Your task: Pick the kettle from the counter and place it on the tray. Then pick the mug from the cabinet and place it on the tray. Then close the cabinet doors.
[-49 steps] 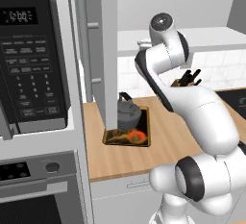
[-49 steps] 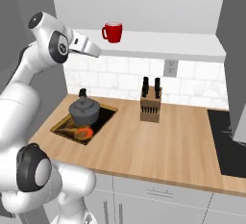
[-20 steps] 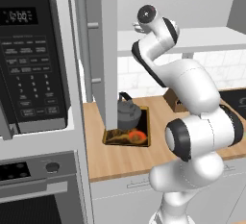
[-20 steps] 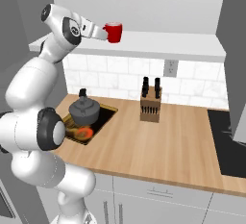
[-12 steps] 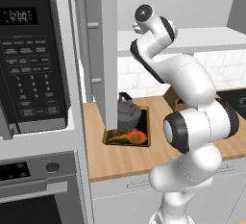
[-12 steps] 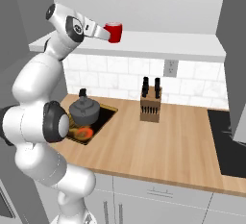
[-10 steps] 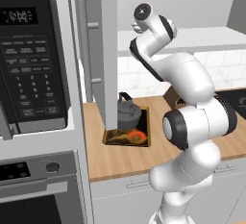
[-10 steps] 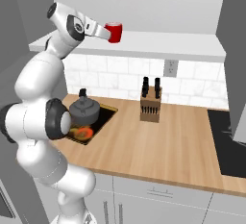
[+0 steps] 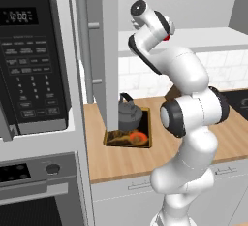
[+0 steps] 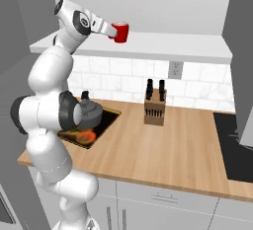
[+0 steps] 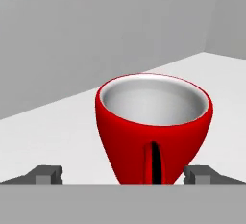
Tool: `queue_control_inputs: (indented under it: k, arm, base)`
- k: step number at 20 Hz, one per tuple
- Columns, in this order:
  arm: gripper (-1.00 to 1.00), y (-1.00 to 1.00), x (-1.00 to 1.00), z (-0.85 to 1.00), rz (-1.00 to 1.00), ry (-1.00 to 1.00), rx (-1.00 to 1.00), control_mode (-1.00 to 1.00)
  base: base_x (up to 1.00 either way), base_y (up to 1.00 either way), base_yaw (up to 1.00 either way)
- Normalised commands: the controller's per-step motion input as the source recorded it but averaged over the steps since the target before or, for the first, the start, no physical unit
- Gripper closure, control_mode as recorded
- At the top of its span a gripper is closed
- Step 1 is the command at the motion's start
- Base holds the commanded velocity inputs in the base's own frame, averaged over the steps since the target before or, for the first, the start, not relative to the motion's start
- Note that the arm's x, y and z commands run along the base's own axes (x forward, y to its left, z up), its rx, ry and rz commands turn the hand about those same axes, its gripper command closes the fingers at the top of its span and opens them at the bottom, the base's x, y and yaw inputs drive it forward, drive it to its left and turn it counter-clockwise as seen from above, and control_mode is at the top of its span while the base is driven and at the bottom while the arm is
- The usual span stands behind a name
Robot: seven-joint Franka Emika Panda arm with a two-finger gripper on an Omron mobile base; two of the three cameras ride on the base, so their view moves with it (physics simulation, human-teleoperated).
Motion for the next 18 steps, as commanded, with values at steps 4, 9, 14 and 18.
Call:
queue_control_inputs:
  k: [4,9,14,18]
  arm:
    - [-1.0,-0.04,0.18,0.0,-0.04,0.0,0.0,-1.0]
    - [1.0,-0.02,0.05,0.0,-0.03,0.0,0.0,-1.0]
    - [1.0,-0.16,0.0,-0.02,-0.02,-0.02,0.0,-1.0]
    - [1.0,-0.08,0.0,-0.09,0.0,-0.07,0.0,-1.0]
  base:
    - [0.0,0.0,0.0]
    - [0.0,0.0,0.0]
    - [0.0,0.0,0.0]
    - [0.0,0.0,0.0]
